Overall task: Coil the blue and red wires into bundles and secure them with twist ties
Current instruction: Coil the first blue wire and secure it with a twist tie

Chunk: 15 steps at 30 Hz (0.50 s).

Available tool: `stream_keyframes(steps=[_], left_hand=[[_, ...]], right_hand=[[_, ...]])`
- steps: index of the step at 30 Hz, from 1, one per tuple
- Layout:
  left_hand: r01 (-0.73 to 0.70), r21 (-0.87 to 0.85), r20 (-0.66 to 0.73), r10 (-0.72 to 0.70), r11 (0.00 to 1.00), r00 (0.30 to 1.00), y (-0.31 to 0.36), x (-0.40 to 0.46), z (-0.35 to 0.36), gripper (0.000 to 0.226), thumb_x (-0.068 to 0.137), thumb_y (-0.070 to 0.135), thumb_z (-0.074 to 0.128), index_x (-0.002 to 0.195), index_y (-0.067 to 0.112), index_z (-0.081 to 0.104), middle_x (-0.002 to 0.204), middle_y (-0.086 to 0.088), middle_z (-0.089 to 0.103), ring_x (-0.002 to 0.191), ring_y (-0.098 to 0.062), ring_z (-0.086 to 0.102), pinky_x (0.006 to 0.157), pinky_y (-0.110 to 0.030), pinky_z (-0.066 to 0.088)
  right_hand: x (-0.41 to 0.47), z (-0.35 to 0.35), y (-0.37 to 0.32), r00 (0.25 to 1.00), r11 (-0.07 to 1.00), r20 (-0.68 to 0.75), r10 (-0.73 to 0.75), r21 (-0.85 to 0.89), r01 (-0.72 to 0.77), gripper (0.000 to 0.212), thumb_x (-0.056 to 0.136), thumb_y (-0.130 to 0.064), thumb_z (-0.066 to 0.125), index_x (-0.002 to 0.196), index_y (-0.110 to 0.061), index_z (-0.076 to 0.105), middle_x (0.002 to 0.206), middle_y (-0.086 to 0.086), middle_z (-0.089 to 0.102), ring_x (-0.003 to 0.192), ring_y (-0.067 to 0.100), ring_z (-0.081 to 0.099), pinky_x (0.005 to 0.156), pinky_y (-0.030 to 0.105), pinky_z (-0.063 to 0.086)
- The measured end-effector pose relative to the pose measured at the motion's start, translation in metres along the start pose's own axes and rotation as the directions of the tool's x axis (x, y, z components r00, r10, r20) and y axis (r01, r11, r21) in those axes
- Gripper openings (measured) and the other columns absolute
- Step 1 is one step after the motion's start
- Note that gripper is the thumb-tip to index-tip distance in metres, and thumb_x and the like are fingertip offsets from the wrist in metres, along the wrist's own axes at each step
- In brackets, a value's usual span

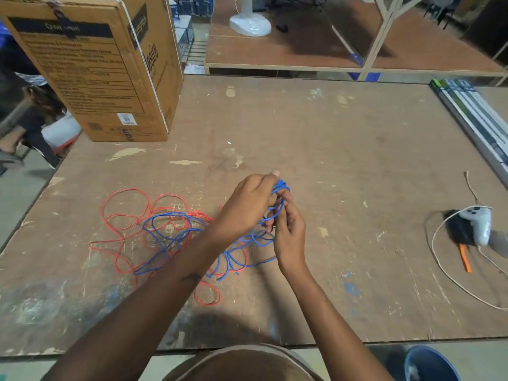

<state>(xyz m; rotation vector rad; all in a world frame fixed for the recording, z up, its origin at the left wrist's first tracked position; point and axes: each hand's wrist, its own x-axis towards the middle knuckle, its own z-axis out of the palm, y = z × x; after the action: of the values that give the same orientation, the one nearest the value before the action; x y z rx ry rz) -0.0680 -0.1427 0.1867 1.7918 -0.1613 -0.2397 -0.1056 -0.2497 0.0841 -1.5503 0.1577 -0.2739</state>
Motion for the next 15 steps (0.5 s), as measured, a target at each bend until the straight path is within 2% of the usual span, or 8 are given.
stream_keyframes(steps=[3,5,7,9,10,12,13,15], left_hand=[[-0.113,-0.122,-0.019,0.111,0.986,0.994,-0.004,0.002,0.003,0.053,0.114,0.036,0.037,0.086,0.019,0.079,0.051,0.009,0.031,0.044,-0.025,0.044,0.041,-0.037,0.044],[-0.167,-0.055,-0.051,0.164,0.984,0.985,-0.005,0.005,-0.001,0.051,0.112,0.042,0.037,0.088,0.028,0.080,0.055,0.008,0.030,0.046,-0.023,0.039,0.044,-0.031,0.039],[-0.206,0.123,-0.080,0.217,0.971,0.973,-0.006,0.007,-0.006,0.049,0.113,0.044,0.036,0.094,0.032,0.080,0.055,0.010,0.035,0.048,-0.012,0.038,0.053,-0.030,0.034],[-0.229,0.206,-0.053,0.245,0.951,0.968,-0.009,0.005,-0.006,0.045,0.115,0.042,0.036,0.108,0.030,0.079,0.056,0.012,0.041,0.051,-0.006,0.043,0.058,-0.032,0.036],[-0.231,0.135,-0.020,0.236,0.964,0.972,-0.011,0.004,-0.003,0.043,0.115,0.041,0.037,0.117,0.026,0.077,0.059,0.013,0.042,0.051,-0.004,0.043,0.058,-0.032,0.036],[-0.227,-0.072,0.047,0.230,0.971,0.972,-0.017,0.003,0.005,0.041,0.117,0.034,0.037,0.128,0.011,0.069,0.073,0.009,0.045,0.057,-0.008,0.038,0.058,-0.029,0.035],[-0.236,-0.123,0.060,0.245,0.964,0.968,-0.019,0.002,0.008,0.039,0.117,0.030,0.037,0.123,0.004,0.066,0.081,0.000,0.048,0.060,-0.012,0.038,0.060,-0.028,0.036],[-0.281,-0.146,0.073,0.294,0.948,0.953,-0.025,0.001,0.014,0.038,0.116,0.028,0.038,0.107,-0.004,0.057,0.092,-0.005,0.055,0.067,-0.023,0.047,0.067,-0.030,0.043]], right_hand=[[0.002,0.001,-0.005,0.998,0.995,0.064,-0.014,-0.099,0.021,0.034,0.117,-0.016,0.041,0.092,-0.020,0.064,0.068,0.000,0.059,0.064,0.019,0.051,0.064,0.040,0.043],[0.001,-0.004,-0.006,0.991,0.970,0.123,-0.055,-0.230,0.082,0.032,0.117,-0.020,0.044,0.089,-0.017,0.060,0.075,-0.002,0.063,0.069,0.015,0.055,0.068,0.037,0.046],[-0.001,-0.007,0.001,0.975,0.899,0.174,-0.137,-0.391,0.196,0.027,0.116,-0.024,0.046,0.096,-0.015,0.061,0.095,-0.006,0.063,0.089,0.013,0.061,0.081,0.035,0.049],[-0.003,-0.007,0.011,0.957,0.834,0.205,-0.204,-0.475,0.279,0.018,0.114,-0.025,0.048,0.104,-0.020,0.062,0.118,-0.012,0.050,0.118,0.020,0.055,0.100,0.041,0.048],[-0.004,-0.007,0.014,0.951,0.817,0.211,-0.225,-0.491,0.302,0.014,0.112,-0.023,0.049,0.107,-0.020,0.062,0.122,-0.012,0.048,0.124,0.022,0.051,0.106,0.044,0.047],[-0.002,-0.007,0.017,0.945,0.803,0.214,-0.247,-0.500,0.323,0.011,0.108,-0.016,0.050,0.111,-0.013,0.060,0.123,0.002,0.057,0.121,0.027,0.053,0.105,0.050,0.047],[0.000,-0.006,0.016,0.947,0.805,0.217,-0.238,-0.501,0.317,0.010,0.107,-0.011,0.050,0.110,-0.011,0.059,0.120,0.007,0.060,0.117,0.027,0.054,0.102,0.049,0.048],[0.004,-0.005,0.009,0.949,0.812,0.230,-0.214,-0.499,0.304,0.011,0.105,-0.003,0.050,0.110,-0.007,0.059,0.113,0.007,0.060,0.107,0.024,0.055,0.093,0.044,0.049]])
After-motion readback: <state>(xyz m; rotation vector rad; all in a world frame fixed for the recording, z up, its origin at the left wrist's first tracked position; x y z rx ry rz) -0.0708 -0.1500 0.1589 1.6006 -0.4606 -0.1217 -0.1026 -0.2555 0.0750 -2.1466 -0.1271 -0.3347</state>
